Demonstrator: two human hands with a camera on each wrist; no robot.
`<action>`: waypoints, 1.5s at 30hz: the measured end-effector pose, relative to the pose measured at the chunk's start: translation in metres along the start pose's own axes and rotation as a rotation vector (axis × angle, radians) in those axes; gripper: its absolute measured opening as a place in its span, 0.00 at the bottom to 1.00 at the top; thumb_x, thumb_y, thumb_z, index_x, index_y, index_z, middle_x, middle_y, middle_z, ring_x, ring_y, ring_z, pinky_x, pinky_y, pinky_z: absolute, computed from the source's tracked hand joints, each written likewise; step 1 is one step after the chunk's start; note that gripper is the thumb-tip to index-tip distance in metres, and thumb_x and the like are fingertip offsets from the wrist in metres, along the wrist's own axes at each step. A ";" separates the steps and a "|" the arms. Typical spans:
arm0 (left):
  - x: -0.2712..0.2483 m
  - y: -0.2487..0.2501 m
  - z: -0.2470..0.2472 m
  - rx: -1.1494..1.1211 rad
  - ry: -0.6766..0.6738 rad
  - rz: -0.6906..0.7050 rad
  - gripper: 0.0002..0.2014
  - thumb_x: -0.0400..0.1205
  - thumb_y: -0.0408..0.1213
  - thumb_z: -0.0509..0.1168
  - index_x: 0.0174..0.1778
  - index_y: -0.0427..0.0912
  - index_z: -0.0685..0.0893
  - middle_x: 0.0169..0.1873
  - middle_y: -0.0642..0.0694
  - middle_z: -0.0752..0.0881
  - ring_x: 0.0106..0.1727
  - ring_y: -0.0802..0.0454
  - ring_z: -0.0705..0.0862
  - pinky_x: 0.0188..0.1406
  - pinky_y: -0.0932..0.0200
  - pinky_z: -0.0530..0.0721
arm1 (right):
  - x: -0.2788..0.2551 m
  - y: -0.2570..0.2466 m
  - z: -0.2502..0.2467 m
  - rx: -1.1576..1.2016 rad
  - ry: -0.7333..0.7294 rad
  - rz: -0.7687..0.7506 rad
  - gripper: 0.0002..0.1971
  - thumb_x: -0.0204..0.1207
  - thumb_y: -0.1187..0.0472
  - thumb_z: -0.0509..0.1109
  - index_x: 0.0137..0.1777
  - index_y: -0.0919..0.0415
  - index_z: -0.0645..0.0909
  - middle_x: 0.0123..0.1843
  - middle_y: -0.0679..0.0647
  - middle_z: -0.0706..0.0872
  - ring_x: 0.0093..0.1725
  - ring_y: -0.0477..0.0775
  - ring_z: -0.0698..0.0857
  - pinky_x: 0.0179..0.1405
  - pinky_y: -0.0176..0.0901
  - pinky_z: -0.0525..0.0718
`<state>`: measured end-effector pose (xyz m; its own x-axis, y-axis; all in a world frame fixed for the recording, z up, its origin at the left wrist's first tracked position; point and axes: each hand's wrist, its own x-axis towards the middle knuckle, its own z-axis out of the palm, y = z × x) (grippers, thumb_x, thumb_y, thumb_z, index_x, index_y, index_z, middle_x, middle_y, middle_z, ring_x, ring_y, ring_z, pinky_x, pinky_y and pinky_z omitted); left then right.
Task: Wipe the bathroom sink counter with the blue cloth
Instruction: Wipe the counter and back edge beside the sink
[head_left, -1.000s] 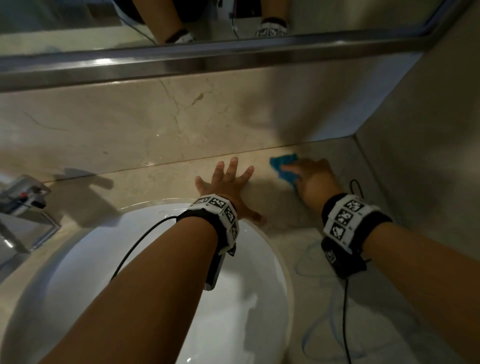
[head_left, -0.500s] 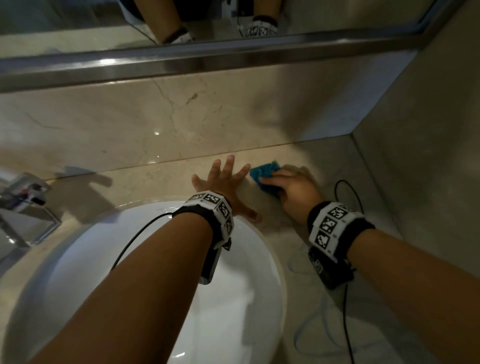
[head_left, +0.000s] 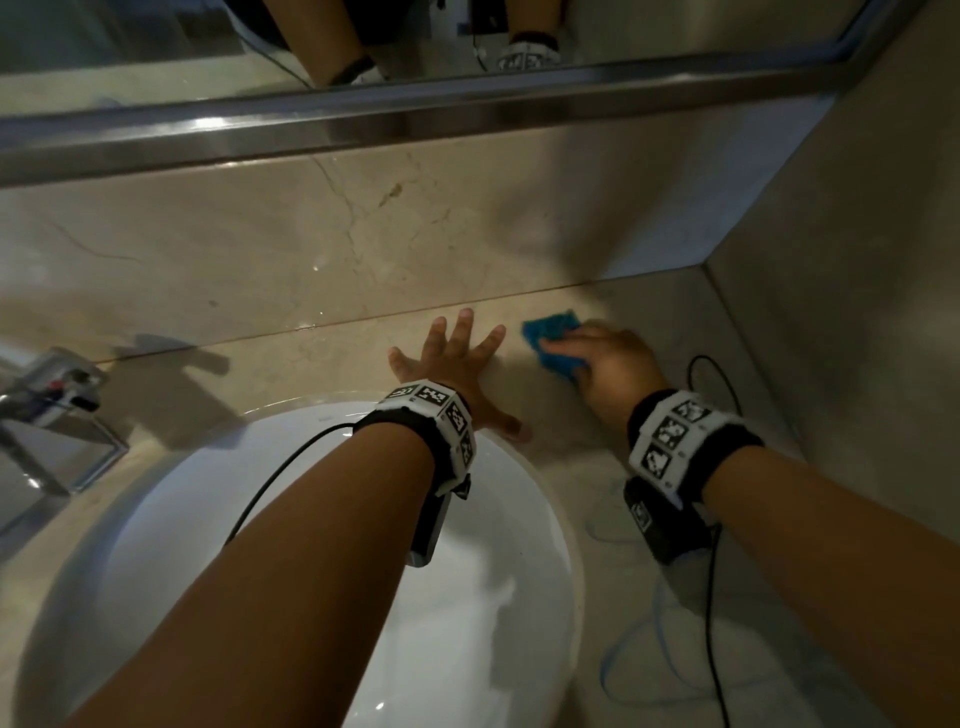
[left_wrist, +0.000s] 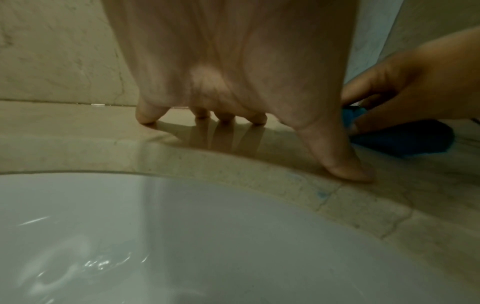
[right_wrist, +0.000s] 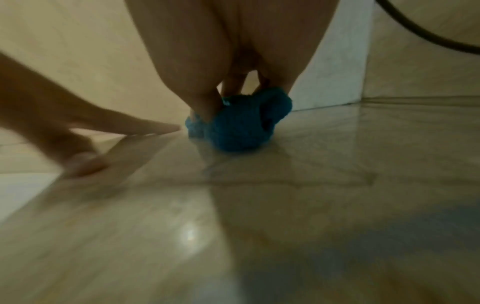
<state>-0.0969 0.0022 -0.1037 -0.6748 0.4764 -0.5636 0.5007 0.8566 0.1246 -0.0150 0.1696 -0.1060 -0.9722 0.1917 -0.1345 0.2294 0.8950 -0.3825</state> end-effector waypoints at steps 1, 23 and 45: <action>-0.001 0.000 0.000 0.004 0.001 0.000 0.62 0.58 0.74 0.70 0.79 0.68 0.35 0.81 0.55 0.30 0.83 0.45 0.33 0.73 0.21 0.46 | -0.008 -0.004 0.003 0.008 -0.014 -0.077 0.23 0.76 0.71 0.63 0.68 0.51 0.79 0.69 0.55 0.80 0.69 0.60 0.76 0.71 0.43 0.69; -0.017 -0.013 0.012 0.013 -0.031 0.003 0.61 0.60 0.75 0.68 0.79 0.67 0.33 0.80 0.54 0.28 0.82 0.46 0.32 0.74 0.23 0.44 | -0.046 -0.014 0.020 0.088 -0.056 -0.242 0.17 0.69 0.66 0.65 0.55 0.56 0.88 0.56 0.58 0.88 0.56 0.60 0.85 0.61 0.35 0.72; -0.018 0.004 0.012 -0.030 -0.020 0.003 0.65 0.57 0.75 0.70 0.79 0.65 0.33 0.80 0.51 0.27 0.81 0.44 0.29 0.75 0.25 0.39 | -0.020 0.014 0.010 0.197 0.083 0.207 0.20 0.76 0.72 0.64 0.67 0.61 0.79 0.71 0.62 0.77 0.70 0.61 0.76 0.69 0.33 0.65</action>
<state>-0.0760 -0.0052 -0.1032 -0.6621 0.4754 -0.5793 0.4864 0.8607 0.1505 0.0077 0.1742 -0.1176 -0.9026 0.4012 -0.1561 0.4197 0.7396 -0.5262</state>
